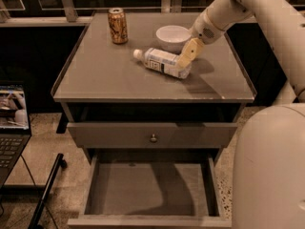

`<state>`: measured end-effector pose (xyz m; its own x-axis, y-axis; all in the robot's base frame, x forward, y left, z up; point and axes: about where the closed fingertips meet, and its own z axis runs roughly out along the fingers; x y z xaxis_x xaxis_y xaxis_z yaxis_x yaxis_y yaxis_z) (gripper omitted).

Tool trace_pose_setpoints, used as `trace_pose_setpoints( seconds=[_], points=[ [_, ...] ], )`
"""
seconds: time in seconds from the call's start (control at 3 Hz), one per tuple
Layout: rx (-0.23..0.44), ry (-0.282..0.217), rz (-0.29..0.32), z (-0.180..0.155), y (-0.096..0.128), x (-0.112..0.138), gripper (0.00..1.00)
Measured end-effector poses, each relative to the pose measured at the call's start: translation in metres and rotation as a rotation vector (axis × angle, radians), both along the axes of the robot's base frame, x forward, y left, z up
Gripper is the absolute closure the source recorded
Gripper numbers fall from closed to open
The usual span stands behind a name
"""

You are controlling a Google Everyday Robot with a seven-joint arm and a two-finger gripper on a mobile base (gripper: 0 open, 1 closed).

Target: Place blue plastic bottle into middle drawer

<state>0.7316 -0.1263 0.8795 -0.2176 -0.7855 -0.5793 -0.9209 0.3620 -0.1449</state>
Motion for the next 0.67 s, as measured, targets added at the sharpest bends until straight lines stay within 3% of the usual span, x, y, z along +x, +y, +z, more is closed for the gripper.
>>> trace_pose_setpoints(
  seconds=[0.33, 0.67],
  points=[
    [0.021, 0.076, -0.056, -0.0135, -0.0156, -0.0271, 0.00],
    [0.025, 0.077, -0.048, -0.0171, -0.0105, -0.0242, 0.00]
  ],
)
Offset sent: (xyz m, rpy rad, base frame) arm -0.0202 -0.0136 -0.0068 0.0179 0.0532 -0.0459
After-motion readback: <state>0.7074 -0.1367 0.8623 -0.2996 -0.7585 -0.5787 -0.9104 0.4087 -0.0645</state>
